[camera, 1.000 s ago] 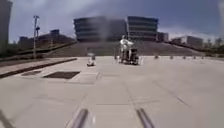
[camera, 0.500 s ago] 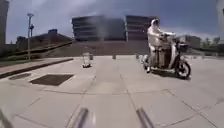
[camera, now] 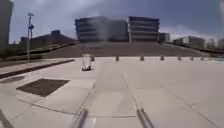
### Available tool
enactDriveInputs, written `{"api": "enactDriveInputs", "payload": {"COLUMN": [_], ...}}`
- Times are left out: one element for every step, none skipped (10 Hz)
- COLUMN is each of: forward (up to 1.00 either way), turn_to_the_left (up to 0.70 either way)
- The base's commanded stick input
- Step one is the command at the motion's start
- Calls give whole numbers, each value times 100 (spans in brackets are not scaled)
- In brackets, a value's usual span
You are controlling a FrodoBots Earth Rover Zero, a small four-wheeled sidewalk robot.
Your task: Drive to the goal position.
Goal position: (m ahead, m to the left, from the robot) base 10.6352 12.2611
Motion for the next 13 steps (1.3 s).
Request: {"api": "enactDriveInputs", "payload": {"forward": [100, 100, 100, 100, 100, 100, 100, 100, 100, 100, 100, 100, 100], "turn_to_the_left": [-5, -4, -25, -37, -28, -8, 0, 0, 0, 0, 0, 0, 0]}}
